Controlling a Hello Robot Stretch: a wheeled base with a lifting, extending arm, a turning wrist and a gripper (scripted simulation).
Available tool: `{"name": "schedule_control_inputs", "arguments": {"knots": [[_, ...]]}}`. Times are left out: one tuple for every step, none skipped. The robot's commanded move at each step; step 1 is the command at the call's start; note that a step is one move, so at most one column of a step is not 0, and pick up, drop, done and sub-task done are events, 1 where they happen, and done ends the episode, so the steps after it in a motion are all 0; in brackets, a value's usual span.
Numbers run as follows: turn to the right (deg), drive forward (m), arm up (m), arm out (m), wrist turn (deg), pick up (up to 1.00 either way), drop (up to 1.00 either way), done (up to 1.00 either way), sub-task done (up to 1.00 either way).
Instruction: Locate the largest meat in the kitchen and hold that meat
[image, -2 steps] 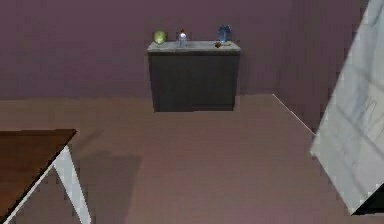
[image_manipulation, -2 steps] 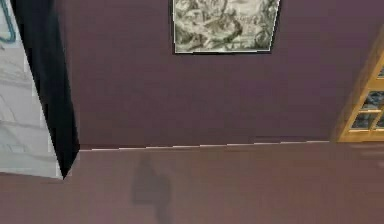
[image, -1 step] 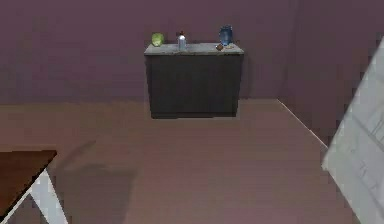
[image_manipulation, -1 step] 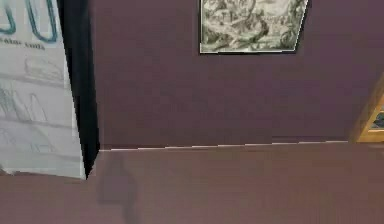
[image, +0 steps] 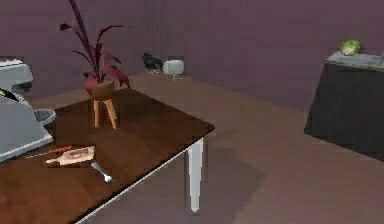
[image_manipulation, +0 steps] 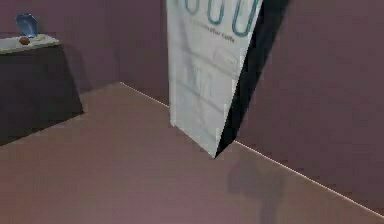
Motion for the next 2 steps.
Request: {"name": "schedule_control_inputs", "arguments": {"knots": [[-45.0,0.0,0.0,0.0,0.0,0.0,0.0,0.0,0.0],[-45.0,0.0,0.0,0.0,0.0,0.0,0.0,0.0,0.0]]}}
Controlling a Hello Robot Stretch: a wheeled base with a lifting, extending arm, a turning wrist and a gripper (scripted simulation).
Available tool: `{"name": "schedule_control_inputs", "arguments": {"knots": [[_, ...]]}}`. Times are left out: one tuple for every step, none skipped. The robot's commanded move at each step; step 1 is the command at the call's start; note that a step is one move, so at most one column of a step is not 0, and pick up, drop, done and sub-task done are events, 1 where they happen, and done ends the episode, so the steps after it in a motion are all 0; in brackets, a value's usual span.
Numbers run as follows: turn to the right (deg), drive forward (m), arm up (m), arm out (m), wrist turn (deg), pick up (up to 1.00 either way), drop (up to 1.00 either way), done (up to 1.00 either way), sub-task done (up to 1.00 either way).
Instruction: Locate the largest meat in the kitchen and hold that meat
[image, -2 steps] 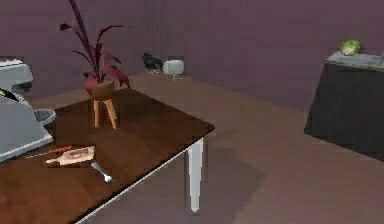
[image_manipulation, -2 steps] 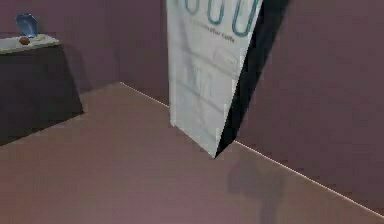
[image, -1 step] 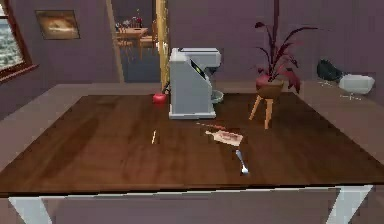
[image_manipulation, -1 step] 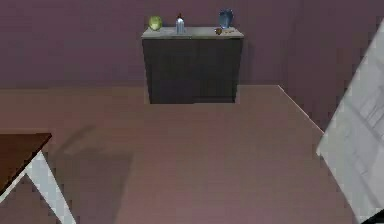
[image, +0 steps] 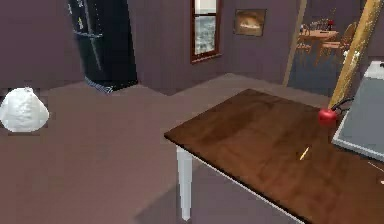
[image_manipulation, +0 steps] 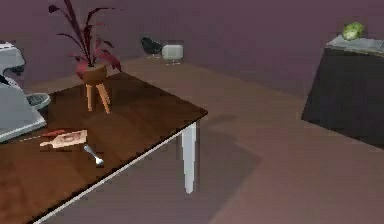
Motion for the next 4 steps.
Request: {"name": "schedule_control_inputs", "arguments": {"knots": [[-30.0,0.0,0.0,0.0,0.0,0.0,0.0,0.0,0.0],[45.0,0.0,0.0,0.0,0.0,0.0,0.0,0.0,0.0],[45.0,0.0,0.0,0.0,0.0,0.0,0.0,0.0,0.0],[39.0,0.0,0.0,0.0,0.0,0.0,0.0,0.0,0.0]]}}
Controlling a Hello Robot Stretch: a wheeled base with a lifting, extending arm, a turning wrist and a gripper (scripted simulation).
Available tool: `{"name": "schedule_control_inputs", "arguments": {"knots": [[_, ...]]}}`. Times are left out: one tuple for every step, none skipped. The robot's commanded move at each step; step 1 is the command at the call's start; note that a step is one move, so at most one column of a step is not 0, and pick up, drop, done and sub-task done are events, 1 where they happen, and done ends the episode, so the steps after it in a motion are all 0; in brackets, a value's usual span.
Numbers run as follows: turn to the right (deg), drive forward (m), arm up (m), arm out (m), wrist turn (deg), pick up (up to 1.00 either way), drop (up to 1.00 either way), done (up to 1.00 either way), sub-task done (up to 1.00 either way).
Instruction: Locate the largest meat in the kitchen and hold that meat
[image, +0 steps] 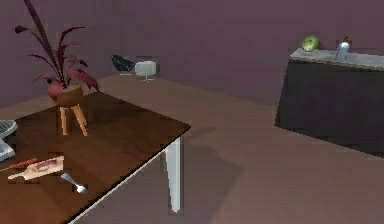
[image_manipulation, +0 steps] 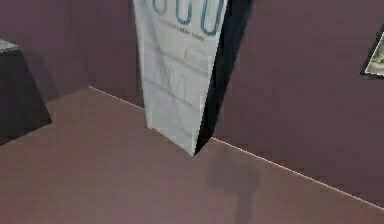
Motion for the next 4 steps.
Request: {"name": "schedule_control_inputs", "arguments": {"knots": [[0.0,0.7,0.0,0.0,0.0,0.0,0.0,0.0,0.0],[-45.0,0.0,0.0,0.0,0.0,0.0,0.0,0.0,0.0],[-45.0,0.0,0.0,0.0,0.0,0.0,0.0,0.0,0.0],[-45.0,0.0,0.0,0.0,0.0,0.0,0.0,0.0,0.0]]}}
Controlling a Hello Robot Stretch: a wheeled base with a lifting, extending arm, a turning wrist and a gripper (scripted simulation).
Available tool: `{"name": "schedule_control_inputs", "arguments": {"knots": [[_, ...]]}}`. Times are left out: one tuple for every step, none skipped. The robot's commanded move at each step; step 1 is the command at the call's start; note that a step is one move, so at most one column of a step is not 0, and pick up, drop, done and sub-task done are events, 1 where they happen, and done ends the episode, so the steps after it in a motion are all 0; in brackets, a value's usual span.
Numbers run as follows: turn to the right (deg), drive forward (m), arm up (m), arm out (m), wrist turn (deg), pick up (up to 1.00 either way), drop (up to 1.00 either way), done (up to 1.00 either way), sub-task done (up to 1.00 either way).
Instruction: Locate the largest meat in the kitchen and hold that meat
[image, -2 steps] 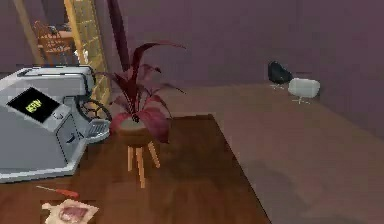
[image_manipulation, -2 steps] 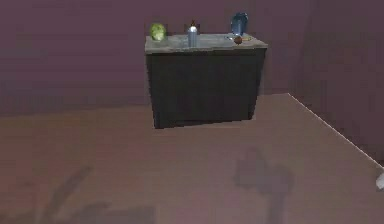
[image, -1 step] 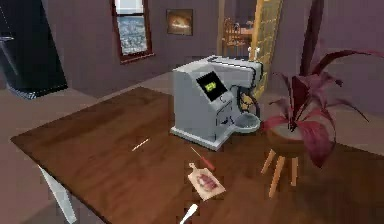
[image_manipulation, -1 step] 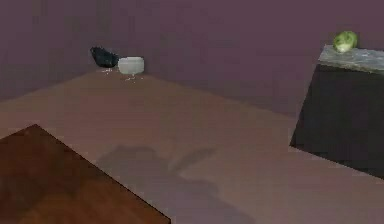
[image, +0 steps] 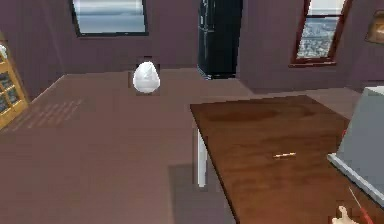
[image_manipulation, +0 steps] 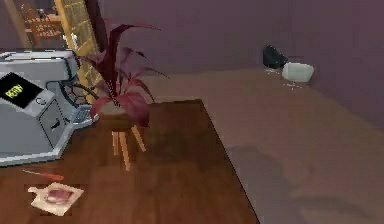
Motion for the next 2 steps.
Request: {"name": "schedule_control_inputs", "arguments": {"knots": [[-33.0,0.0,0.0,0.0,0.0,0.0,0.0,0.0,0.0],[0.0,0.0,0.5,0.0,0.0,0.0,0.0,0.0,0.0]]}}
